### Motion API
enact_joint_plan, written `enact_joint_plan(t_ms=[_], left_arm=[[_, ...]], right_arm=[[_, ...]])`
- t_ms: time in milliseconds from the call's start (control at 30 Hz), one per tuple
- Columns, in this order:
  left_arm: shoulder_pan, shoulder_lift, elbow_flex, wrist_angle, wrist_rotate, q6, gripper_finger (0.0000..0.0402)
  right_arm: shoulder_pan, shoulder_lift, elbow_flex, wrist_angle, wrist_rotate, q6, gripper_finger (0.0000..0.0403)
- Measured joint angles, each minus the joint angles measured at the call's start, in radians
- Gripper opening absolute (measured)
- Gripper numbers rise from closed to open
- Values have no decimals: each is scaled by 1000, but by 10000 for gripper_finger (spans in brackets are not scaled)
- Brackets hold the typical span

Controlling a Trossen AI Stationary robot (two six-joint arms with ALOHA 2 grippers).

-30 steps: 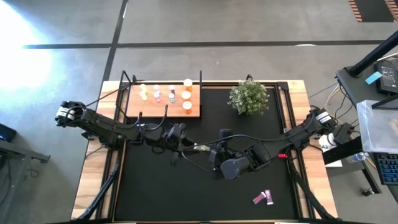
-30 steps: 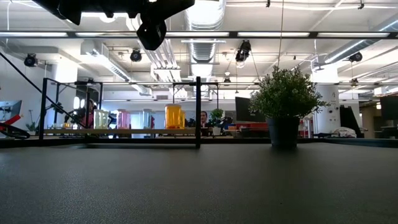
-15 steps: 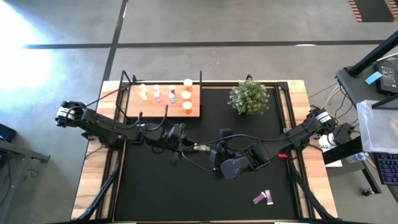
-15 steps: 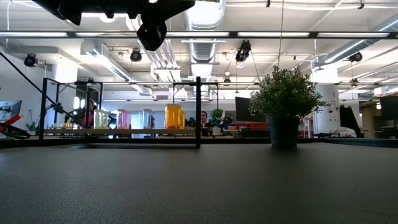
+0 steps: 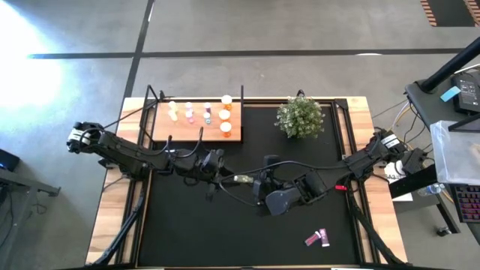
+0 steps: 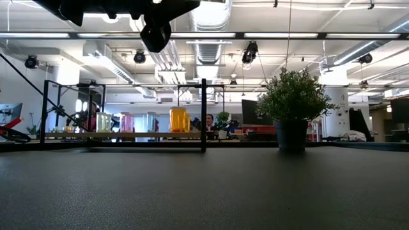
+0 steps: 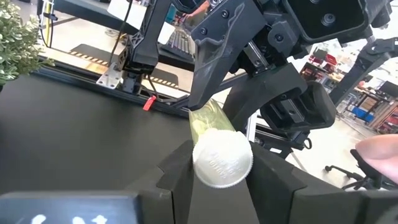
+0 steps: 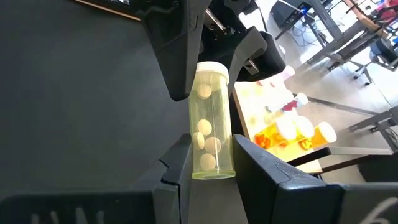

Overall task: Pick and place medicine bottles onto shelf by color
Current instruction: Put the yellow medicine bottle on the shelf aligned with the other yellow medicine bottles

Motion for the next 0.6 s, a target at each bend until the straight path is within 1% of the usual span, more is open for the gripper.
enact_joint_plan(t_ms=[600], left_arm=[[0, -2, 0, -22, -11, 16, 113]], right_arm=[[0, 2, 7, -3, -6, -2, 91]])
